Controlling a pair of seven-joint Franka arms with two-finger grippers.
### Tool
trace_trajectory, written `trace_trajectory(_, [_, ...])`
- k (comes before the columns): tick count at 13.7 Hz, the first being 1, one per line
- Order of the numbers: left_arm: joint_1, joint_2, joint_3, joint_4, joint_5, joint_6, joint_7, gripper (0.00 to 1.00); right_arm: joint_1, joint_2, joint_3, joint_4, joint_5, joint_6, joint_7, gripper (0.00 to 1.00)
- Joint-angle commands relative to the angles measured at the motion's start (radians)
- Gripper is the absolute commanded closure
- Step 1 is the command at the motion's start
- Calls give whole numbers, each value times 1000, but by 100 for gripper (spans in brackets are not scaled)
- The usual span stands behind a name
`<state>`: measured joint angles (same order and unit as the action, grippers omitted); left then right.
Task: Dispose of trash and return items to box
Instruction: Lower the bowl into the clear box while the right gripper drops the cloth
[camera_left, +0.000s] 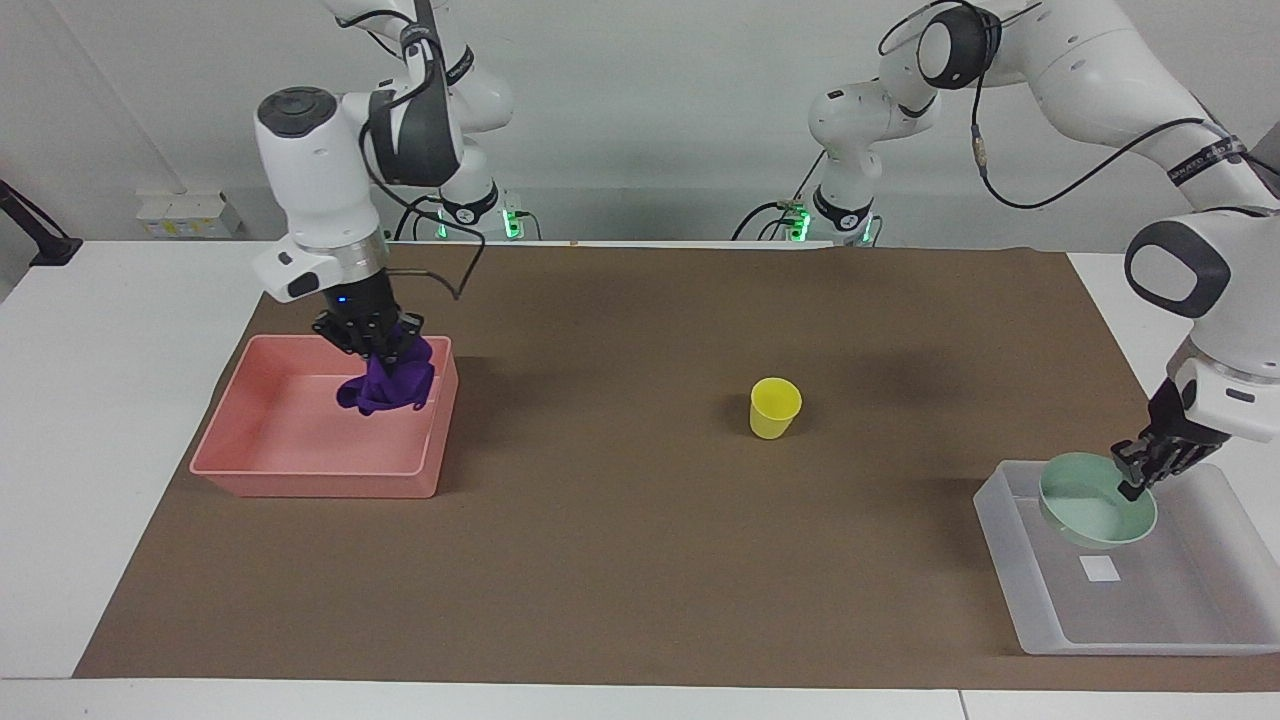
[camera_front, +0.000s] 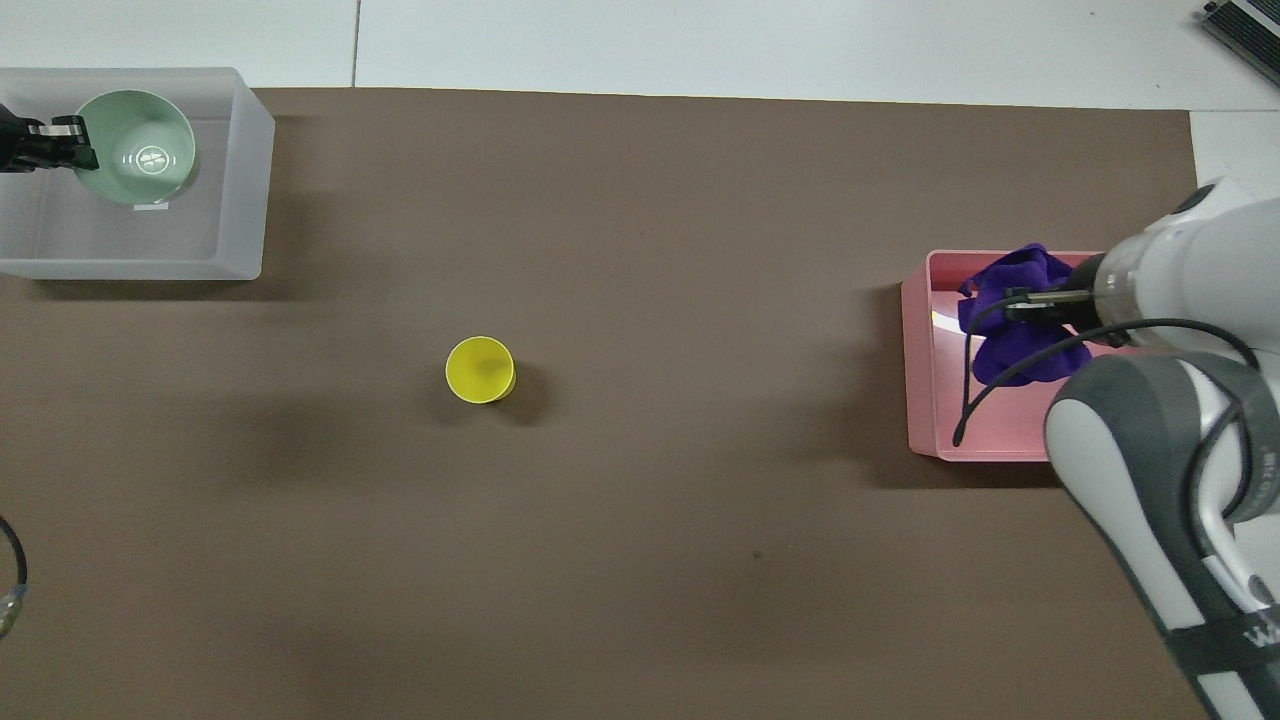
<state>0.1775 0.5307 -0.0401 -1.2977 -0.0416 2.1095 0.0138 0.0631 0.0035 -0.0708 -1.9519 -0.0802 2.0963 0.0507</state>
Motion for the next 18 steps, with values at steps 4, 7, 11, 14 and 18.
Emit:
trace_trajectory(4, [25,190,-1,147,22,64,31,100,-121,76,13,-151,2,224,-90,100])
trace_trajectory(7, [25,172,-3,45,121,116,34,100,-147,76,13,-238,22,297,-163,100])
trace_trajectory(11, [10,112,-3,-78,118,156,34,95,-155,75,13,-260,22,304,-175,0])
trace_trajectory(14, [10,108,-3,-55,124,129,34,33,-146,50,17,-213,22,282,-158,0])
trace_trajectory(18, [-9,7,-6,-70,115,31,34,2,-65,-5,29,-141,17,157,36,0])
